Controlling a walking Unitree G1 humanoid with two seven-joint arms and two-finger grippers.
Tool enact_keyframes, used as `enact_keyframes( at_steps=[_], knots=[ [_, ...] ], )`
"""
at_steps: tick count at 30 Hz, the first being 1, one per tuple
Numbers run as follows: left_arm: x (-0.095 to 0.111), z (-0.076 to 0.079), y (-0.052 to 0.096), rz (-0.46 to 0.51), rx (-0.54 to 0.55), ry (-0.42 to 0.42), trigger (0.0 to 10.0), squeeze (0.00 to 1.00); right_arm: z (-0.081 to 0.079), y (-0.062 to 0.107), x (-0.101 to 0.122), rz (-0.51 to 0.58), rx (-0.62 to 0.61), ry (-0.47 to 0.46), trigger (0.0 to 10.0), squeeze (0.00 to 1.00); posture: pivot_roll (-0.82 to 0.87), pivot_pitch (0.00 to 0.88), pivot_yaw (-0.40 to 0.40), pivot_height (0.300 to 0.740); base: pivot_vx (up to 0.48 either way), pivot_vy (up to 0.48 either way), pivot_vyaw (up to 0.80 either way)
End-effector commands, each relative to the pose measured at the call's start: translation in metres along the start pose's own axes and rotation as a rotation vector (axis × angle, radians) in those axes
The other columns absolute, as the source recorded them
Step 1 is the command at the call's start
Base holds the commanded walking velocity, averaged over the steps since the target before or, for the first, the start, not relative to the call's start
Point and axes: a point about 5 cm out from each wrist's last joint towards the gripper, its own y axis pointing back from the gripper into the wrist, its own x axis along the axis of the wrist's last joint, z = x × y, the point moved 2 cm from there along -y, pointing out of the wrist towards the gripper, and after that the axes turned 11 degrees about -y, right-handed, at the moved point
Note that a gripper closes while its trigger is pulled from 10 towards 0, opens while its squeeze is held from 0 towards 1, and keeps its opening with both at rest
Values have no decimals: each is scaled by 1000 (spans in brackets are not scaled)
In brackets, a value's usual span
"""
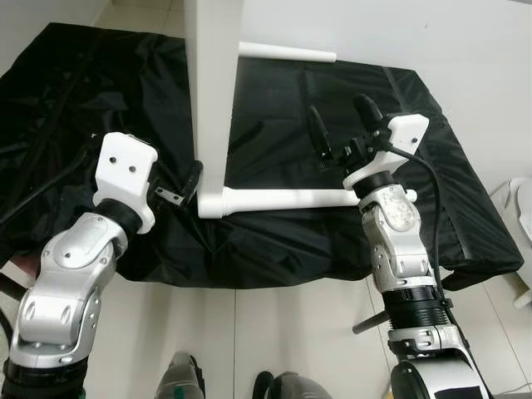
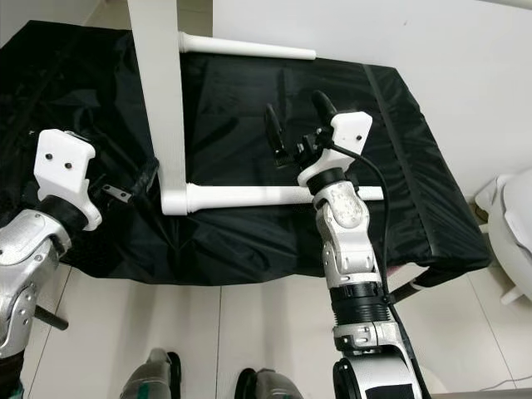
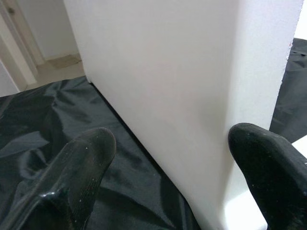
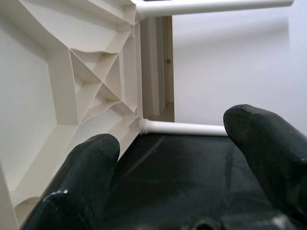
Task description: Building children table
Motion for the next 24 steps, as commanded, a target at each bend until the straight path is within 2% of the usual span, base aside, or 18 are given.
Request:
enact_keyframes(
  at_steps=[1, 17, 24],
  knots=[
    [0, 4, -3, 6, -6, 2, 10000, 0, 6, 7, -7, -36, -33, 3, 10000, 0, 78, 112, -70, 740, 0, 0, 0],
    [4, 0, -20, 27, 19, 2, 10000, 0, 9, 13, -7, -39, -69, 5, 10000, 0, 45, 111, -52, 740, 0, 0, 0],
    [-4, -6, -28, -20, 88, 1, 10000, 0, 9, 16, -6, -39, -85, -1, 10000, 0, 33, 113, -51, 740, 0, 0, 0]
  ],
)
